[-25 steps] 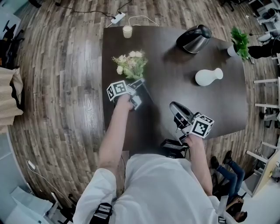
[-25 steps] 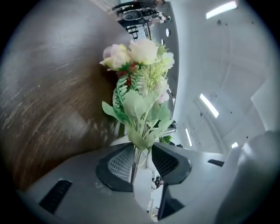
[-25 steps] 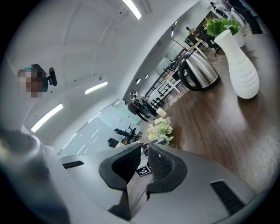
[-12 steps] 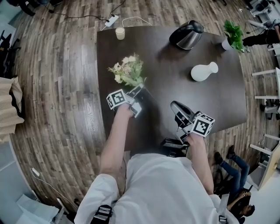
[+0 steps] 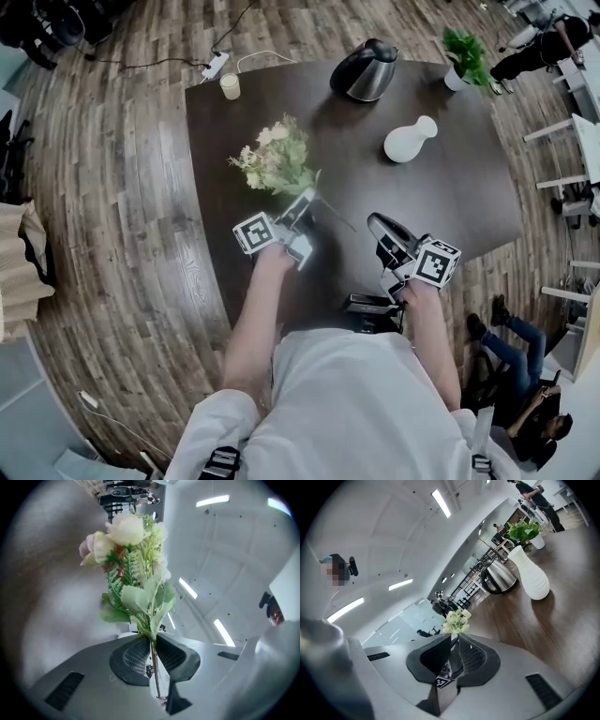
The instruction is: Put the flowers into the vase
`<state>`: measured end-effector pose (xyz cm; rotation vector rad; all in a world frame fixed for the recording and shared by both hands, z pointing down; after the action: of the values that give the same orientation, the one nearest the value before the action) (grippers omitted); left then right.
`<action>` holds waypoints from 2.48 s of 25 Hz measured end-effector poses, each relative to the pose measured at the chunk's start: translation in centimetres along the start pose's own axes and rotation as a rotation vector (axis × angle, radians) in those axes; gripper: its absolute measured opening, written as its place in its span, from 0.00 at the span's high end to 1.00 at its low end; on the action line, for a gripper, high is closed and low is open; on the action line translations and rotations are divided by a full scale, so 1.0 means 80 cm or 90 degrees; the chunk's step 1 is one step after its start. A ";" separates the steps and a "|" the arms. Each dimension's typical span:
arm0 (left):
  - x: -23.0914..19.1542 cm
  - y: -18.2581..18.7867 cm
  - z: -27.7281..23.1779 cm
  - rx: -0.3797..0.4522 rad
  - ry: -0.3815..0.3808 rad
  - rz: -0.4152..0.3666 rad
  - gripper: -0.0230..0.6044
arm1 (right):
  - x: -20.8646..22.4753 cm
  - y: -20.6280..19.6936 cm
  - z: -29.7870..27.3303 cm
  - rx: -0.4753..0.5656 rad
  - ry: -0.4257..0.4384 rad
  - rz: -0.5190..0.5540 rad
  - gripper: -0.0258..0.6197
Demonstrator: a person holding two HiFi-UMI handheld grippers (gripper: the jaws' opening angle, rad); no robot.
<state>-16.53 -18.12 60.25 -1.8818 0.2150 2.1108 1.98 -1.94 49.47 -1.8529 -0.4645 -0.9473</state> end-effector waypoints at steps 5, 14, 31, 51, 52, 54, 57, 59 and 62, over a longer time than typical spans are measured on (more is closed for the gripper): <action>0.040 -0.049 -0.042 -0.004 -0.024 -0.041 0.90 | 0.026 0.026 0.061 0.032 0.010 -0.008 0.92; 0.079 -0.106 -0.089 -0.029 -0.043 -0.087 0.90 | 0.043 0.047 0.119 0.072 0.049 0.000 0.92; 0.127 -0.273 -0.188 -0.028 -0.004 -0.166 0.90 | 0.138 0.112 0.279 0.105 0.106 -0.020 0.92; 0.127 -0.123 -0.254 0.005 -0.076 -0.183 0.90 | 0.174 0.171 0.170 0.049 0.002 -0.003 0.91; 0.126 -0.119 -0.253 0.007 -0.077 -0.179 0.90 | 0.173 0.172 0.168 0.048 0.001 0.000 0.91; 0.123 -0.116 -0.247 0.011 -0.072 -0.178 0.90 | 0.173 0.169 0.166 0.046 -0.004 0.005 0.91; 0.121 -0.110 -0.243 0.023 -0.068 -0.180 0.90 | 0.178 0.166 0.161 0.039 -0.013 0.004 0.91; 0.118 -0.104 -0.243 0.035 -0.063 -0.183 0.90 | 0.182 0.169 0.150 0.035 0.007 0.001 0.91; 0.114 -0.091 -0.251 0.056 -0.057 -0.194 0.90 | 0.201 0.178 0.136 0.018 0.007 -0.003 0.91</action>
<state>3.90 -16.37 49.31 -1.6484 -0.0004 1.9395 25.94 -0.24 51.09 -1.8220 -0.4730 -0.9485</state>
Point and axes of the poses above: the fingertips, and each gripper's own axes: z backward along the fingers, x to its right, y out of its top, the point moved 8 cm from there along z, backward along the fingers, and after that the axes turned 3 degrees about y, right-handed, at the moved point
